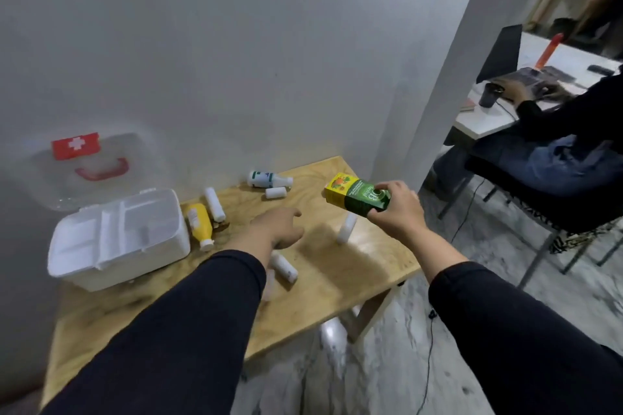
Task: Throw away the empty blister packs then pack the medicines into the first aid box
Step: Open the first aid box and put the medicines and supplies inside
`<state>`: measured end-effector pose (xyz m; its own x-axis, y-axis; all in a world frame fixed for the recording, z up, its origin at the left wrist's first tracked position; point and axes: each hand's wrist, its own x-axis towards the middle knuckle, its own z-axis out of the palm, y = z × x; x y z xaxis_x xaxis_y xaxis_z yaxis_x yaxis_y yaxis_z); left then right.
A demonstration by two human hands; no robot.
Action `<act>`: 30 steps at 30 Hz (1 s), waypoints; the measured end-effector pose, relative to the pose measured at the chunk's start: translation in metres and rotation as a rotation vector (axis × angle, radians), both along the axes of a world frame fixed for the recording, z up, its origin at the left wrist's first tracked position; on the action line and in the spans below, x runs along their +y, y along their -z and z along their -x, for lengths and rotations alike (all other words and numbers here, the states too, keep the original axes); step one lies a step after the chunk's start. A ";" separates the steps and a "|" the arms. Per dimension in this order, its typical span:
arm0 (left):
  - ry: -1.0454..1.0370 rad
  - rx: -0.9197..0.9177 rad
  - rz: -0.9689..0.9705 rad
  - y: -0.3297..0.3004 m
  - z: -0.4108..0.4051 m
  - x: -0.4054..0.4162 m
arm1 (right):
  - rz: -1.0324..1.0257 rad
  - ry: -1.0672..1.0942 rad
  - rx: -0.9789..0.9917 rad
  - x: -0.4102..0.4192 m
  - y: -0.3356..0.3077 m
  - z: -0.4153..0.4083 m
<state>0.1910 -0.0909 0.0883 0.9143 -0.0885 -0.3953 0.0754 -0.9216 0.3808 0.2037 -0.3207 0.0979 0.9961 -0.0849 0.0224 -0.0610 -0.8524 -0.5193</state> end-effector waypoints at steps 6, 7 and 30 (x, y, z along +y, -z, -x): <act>-0.174 -0.033 -0.008 -0.015 0.021 0.076 | -0.054 -0.261 0.009 0.089 -0.012 -0.012; -0.204 -0.047 -0.013 -0.014 0.027 0.093 | -0.053 -0.309 0.007 0.108 -0.013 -0.013; -0.407 -0.046 -0.218 0.046 0.091 0.304 | 0.164 -0.767 -0.119 0.346 -0.038 -0.021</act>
